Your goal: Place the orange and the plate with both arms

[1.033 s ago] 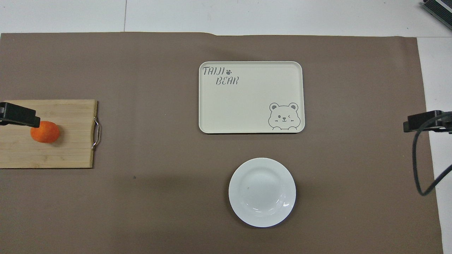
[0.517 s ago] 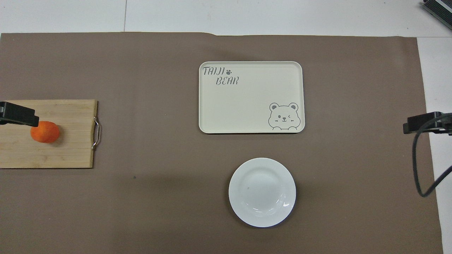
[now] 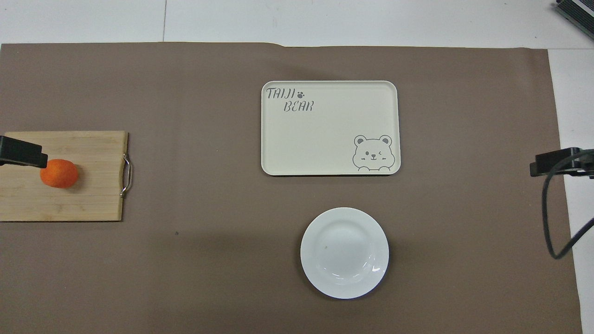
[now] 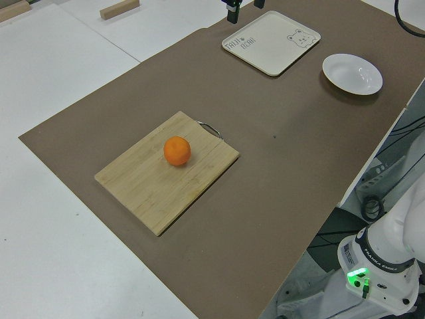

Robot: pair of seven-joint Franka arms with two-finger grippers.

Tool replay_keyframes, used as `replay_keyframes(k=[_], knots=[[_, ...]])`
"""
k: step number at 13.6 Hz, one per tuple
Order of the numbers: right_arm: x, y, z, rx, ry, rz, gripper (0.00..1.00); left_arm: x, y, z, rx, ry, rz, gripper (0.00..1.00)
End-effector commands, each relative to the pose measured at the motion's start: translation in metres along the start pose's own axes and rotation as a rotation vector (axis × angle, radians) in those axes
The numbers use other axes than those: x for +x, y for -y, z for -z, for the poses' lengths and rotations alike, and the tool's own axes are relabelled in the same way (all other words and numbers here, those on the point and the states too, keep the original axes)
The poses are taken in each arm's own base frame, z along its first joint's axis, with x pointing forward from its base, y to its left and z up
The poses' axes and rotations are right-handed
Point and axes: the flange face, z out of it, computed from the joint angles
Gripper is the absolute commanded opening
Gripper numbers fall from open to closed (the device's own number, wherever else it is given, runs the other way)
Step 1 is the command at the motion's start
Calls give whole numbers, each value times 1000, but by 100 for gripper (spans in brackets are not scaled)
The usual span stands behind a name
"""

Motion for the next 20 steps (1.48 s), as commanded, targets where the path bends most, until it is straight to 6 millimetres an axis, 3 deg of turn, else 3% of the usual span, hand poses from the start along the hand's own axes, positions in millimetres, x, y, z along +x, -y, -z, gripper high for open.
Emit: replay_keyframes(k=[1,20], knots=[[-9,-2,0,0,1,-18,100,-7,3,0,16,0,-10,100],[-13,-4,-1,-1,17,-7,100,-6,5,-8,18,-13,-7,100]])
